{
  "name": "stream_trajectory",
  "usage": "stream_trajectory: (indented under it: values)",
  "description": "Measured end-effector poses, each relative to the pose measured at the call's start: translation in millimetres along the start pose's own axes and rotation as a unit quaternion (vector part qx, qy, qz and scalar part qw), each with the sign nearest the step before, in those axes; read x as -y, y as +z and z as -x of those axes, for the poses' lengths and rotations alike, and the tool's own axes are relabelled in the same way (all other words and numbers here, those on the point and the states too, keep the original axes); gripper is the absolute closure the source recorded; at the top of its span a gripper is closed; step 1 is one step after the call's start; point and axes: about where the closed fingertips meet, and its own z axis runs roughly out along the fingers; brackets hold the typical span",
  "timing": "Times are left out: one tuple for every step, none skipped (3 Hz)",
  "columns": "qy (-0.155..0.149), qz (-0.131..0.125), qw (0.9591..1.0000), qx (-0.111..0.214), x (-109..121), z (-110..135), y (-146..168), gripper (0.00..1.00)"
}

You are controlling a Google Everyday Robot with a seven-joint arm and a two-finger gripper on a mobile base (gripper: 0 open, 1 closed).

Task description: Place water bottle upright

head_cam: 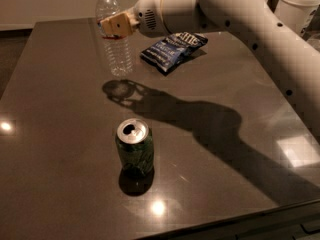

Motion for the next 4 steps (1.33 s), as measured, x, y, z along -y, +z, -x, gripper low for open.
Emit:
stream_trajectory:
  values:
    - [-0.05,-0.013,0.9986,-0.01,8.6,9.2,1.2,1.0]
    - [-0.07,-0.035,0.9968,-0.016,18.9,29.9,6.5,1.0]
    - [-0.069,-0.04,0.9966,-0.019,19.3,36.9,9.2,1.0]
    - [-0.079,-0.039,0.9954,-0.037,20.1,43.9,11.5,0.83]
